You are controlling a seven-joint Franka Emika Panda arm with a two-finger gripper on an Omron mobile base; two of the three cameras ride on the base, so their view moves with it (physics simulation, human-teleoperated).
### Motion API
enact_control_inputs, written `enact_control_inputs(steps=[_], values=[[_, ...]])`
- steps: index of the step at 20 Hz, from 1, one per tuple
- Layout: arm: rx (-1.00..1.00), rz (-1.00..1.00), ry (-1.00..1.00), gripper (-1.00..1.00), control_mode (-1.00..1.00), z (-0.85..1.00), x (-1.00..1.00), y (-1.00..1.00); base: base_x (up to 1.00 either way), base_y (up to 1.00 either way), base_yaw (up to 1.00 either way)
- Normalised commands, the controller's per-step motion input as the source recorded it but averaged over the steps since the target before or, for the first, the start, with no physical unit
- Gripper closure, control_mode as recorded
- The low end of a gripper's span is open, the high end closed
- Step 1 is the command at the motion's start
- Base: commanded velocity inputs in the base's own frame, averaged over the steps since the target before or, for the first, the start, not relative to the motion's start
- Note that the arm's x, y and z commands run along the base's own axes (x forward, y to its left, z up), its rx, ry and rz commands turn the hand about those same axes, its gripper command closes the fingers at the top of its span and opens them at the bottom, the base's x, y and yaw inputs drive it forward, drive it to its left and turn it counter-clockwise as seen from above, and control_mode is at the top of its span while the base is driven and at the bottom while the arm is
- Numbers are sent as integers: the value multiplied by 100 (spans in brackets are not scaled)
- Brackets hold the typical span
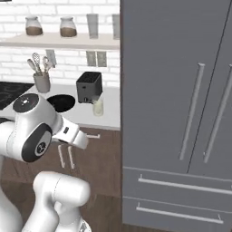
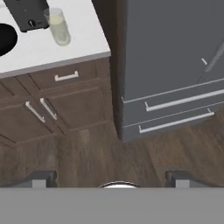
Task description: Grab a lemon wedge from the fridge and one ice cube from the ice bowl, and put them in the glass of lemonade.
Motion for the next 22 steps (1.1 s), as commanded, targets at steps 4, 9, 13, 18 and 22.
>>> enact_control_inputs(steps=[4, 9, 13, 18, 22], values=[[0, 0, 0, -100, 100, 0, 0, 0, -22, -100, -3], [0, 0, 0, -100, 100, 0, 0, 0, 0, -100, -4], [0, 0, 0, -100, 100, 0, 0, 0, 9, -93, 2], [0, 0, 0, -100, 100, 0, 0, 0, 7, -62, 16], [0, 0, 0, -100, 100, 0, 0, 0, 0, -49, 16]])
